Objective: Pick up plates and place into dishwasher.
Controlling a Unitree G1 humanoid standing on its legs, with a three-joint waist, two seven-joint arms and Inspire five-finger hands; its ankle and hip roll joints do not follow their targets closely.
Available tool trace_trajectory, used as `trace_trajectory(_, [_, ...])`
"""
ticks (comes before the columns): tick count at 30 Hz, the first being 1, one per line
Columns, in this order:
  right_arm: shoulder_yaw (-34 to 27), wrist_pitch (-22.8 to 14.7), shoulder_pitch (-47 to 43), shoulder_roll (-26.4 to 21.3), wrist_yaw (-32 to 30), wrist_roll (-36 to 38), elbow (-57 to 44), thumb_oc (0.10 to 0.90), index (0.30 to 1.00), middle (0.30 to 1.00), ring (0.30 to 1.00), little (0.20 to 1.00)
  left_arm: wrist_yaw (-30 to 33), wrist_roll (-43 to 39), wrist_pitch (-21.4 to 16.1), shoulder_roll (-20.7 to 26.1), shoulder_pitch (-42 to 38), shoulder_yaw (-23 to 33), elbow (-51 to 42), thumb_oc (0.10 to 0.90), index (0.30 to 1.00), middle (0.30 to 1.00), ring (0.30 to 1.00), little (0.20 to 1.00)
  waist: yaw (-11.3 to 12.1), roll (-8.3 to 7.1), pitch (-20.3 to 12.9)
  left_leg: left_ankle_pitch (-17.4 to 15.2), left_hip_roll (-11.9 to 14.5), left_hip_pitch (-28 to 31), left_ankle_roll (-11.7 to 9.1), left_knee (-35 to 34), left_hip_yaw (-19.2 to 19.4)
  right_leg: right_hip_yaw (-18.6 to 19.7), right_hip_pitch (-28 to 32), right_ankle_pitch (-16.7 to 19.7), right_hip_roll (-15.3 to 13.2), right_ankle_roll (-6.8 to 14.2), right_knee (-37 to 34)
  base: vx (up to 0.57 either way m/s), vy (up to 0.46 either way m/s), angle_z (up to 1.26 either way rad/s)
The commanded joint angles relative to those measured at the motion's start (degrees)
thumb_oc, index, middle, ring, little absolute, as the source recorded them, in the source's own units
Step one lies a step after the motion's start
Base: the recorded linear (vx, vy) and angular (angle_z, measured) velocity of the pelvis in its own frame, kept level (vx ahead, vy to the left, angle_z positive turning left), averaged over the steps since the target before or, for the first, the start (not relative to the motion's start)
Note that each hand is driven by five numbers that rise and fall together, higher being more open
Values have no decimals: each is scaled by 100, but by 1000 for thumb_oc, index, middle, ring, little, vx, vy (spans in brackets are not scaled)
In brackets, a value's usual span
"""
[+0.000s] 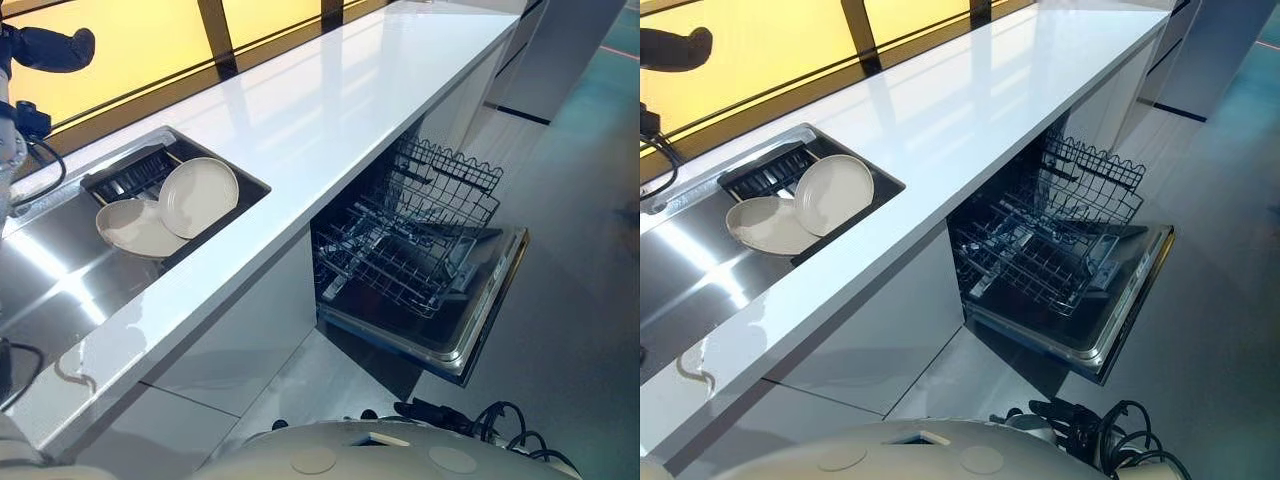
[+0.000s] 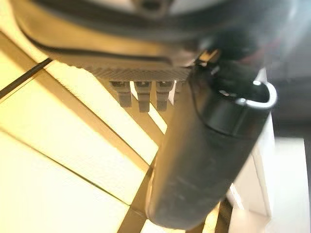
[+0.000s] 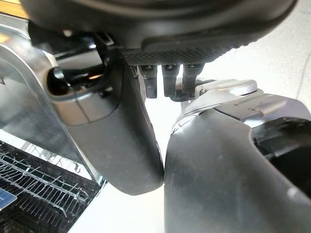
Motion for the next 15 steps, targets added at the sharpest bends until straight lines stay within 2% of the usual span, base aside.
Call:
trace_trajectory(1, [208, -33, -87, -159, 178, -291, 329, 800, 900, 900, 900, 900, -998, -526, 315, 461, -1105, -52, 623, 800, 900, 900, 900, 900, -8, 339, -70, -524, -445, 12, 256, 110, 386, 245, -15, -688, 206, 398, 504, 0, 0, 0])
trace_trajectory(5, [273, 20, -169, -173, 148, -256, 335, 800, 900, 900, 900, 900, -1516, -1249, 528, 270, -1275, -186, 1261, 800, 900, 900, 900, 900, 4, 377, -70, -538, -451, 17, 266, 132, 337, 248, -14, -722, 203, 403, 544, 21, 6, 0])
trace_trajectory(9, [305, 93, -175, -178, 95, -232, 339, 800, 900, 900, 900, 900, -1589, -1715, 691, 68, -1311, -60, 1750, 800, 900, 900, 900, 900, -21, 374, -70, -560, -457, 25, 266, 143, 338, 247, -8, -734, 193, 412, 544, 69, 27, 0])
trace_trajectory(15, [229, 60, -66, -211, 51, -242, 405, 800, 900, 900, 900, 900, -1472, -1452, 648, 37, -1333, 38, 2178, 800, 900, 900, 900, 900, -113, 350, -47, -584, -477, 8, 269, 159, 374, 272, -63, -723, 178, 444, 578, 71, 44, 0])
